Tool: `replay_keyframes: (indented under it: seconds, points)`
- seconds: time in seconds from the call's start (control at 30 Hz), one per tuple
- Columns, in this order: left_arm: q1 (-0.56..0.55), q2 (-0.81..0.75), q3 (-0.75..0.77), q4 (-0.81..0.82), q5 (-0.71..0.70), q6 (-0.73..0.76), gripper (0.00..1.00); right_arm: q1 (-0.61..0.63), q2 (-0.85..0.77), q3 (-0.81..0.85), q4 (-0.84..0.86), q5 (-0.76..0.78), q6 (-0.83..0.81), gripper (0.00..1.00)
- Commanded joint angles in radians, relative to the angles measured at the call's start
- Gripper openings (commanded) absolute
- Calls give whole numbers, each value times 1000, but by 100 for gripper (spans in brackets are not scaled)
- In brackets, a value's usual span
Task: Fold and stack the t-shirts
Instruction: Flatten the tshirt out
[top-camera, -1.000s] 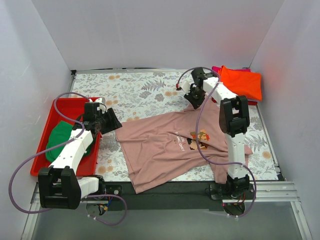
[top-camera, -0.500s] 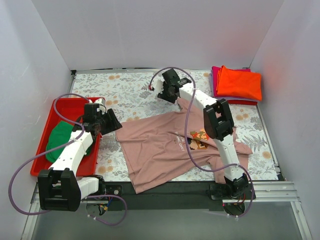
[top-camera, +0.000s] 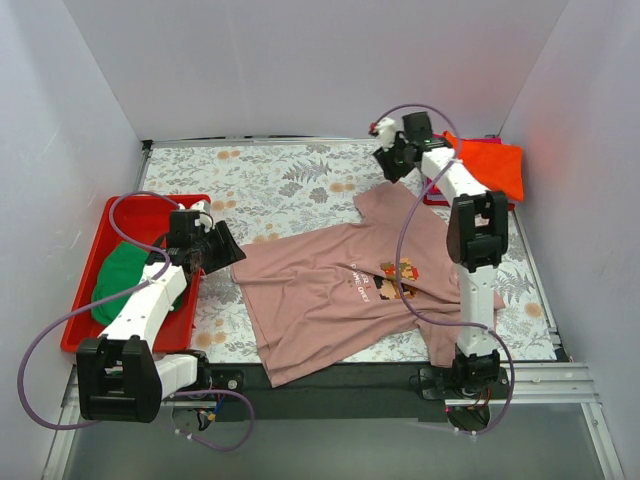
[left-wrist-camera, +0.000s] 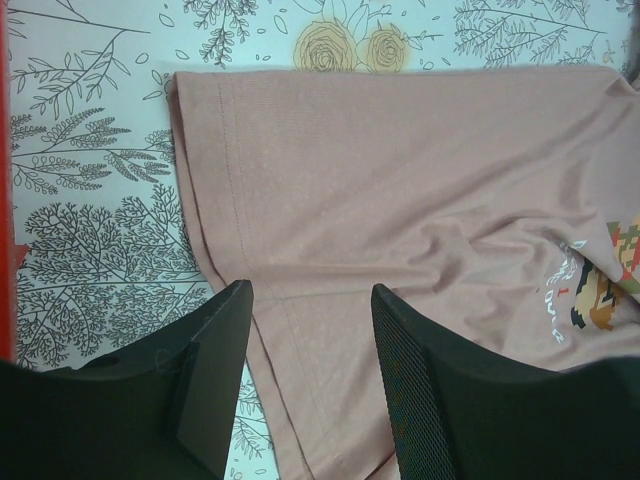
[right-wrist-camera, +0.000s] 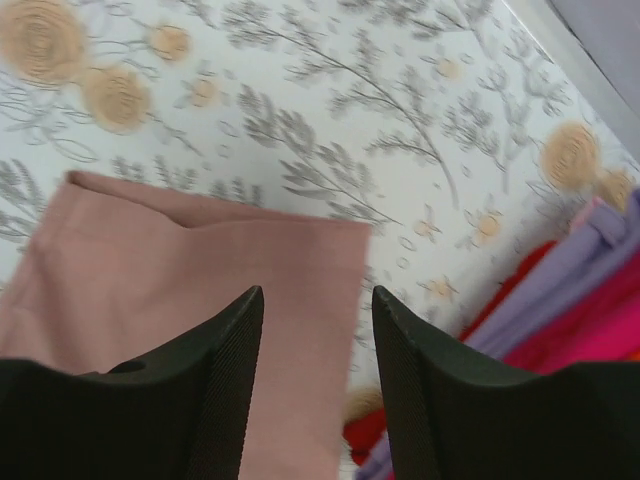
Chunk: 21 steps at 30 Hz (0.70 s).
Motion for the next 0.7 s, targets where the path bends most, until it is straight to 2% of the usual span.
replay_keyframes:
  seconds: [0.0, 0.2, 0.67]
  points:
    - [3, -4, -5, 14, 2, -1, 50, -80, 40, 91, -34, -182, 123, 53]
    - [3, 3, -8, 14, -3, -4, 50, -129, 168, 235, -31, -247, 191, 50]
    - [3, 6, -13, 13, -23, -7, 50, -152, 261, 260, -31, -221, 188, 52]
